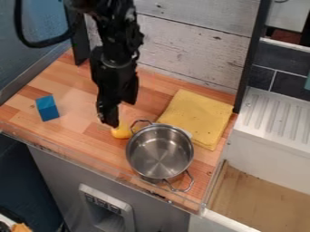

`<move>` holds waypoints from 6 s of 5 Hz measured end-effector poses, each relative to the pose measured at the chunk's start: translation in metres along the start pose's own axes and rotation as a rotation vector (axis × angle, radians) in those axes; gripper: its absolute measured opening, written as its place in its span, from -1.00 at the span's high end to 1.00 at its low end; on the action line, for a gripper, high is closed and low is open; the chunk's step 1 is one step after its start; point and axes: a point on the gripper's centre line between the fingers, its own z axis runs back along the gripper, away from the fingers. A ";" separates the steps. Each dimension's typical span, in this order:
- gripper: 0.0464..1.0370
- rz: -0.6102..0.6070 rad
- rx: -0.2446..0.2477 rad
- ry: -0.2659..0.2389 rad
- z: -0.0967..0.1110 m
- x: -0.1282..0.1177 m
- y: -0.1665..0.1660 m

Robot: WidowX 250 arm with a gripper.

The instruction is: Moved the yellow knife to the top left of the table

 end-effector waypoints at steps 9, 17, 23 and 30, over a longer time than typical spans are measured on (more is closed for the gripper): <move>0.09 0.146 0.046 -0.169 -0.018 0.065 -0.003; 0.09 -0.277 0.171 -0.229 -0.016 0.234 0.067; 0.09 -0.324 0.228 -0.283 -0.037 0.202 0.018; 0.09 -0.475 0.104 -0.224 -0.049 0.113 -0.083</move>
